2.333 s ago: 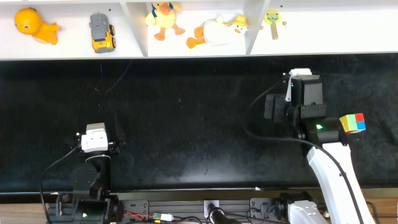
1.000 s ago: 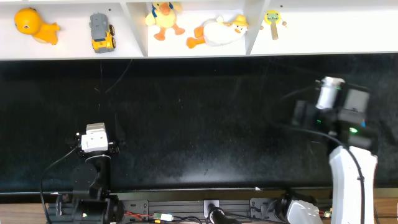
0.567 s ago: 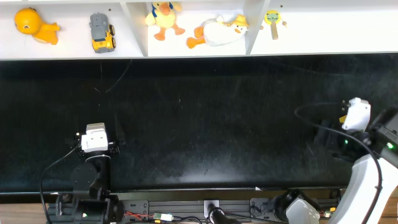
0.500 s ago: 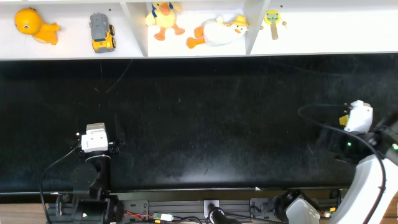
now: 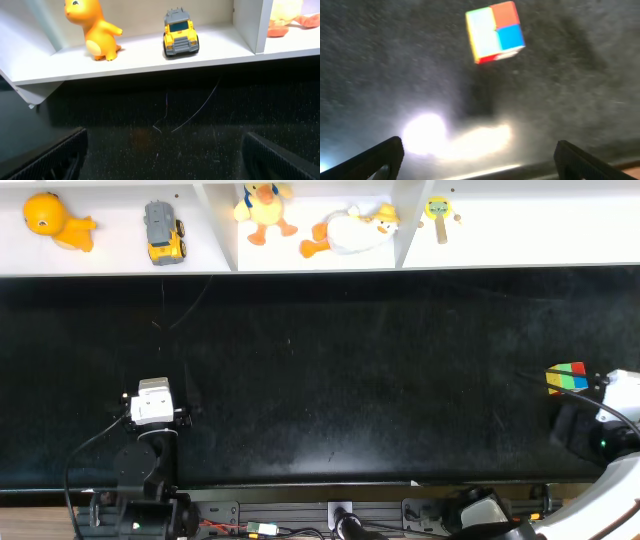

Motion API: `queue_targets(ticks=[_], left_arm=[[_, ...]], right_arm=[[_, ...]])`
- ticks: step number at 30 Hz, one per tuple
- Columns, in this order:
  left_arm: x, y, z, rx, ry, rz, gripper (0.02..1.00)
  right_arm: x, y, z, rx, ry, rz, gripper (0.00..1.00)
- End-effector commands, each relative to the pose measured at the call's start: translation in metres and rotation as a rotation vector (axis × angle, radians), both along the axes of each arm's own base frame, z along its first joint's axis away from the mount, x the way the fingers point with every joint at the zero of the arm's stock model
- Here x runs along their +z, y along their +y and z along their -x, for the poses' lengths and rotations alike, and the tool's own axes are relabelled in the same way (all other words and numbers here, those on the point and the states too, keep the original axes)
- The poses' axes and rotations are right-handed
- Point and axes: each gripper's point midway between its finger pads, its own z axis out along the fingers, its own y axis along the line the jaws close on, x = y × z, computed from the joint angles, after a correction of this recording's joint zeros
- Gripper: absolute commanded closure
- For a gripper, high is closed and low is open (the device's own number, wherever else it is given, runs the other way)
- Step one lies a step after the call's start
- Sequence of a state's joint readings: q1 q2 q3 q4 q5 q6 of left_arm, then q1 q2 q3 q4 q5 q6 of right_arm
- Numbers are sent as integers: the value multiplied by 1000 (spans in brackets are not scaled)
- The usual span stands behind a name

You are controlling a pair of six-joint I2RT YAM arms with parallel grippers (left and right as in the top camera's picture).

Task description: Store Toys

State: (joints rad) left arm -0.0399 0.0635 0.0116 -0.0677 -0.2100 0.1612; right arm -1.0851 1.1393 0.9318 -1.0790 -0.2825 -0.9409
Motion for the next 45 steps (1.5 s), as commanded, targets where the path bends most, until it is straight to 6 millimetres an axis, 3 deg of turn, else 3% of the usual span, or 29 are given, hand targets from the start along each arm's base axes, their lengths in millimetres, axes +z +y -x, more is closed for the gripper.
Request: queue_targets(ticks=[1, 9, 18, 29, 45], left_arm=[[0, -3, 0, -19, -3, -13, 23], [0, -4, 0, -19, -3, -12, 20], [0, -3, 0, -19, -3, -13, 20], [0, -3, 0, -19, -3, -13, 23], [0, -3, 0, -19, -3, -13, 20]], right_arm=[[6, -26, 0, 40, 11, 100, 3], [-8, -45, -6, 129, 55, 136, 7], [-9, -52, -33, 250, 63, 122, 5], [-23, -31, -70, 343, 80, 66, 7], [-44, -37, -77, 295, 64, 59, 3]])
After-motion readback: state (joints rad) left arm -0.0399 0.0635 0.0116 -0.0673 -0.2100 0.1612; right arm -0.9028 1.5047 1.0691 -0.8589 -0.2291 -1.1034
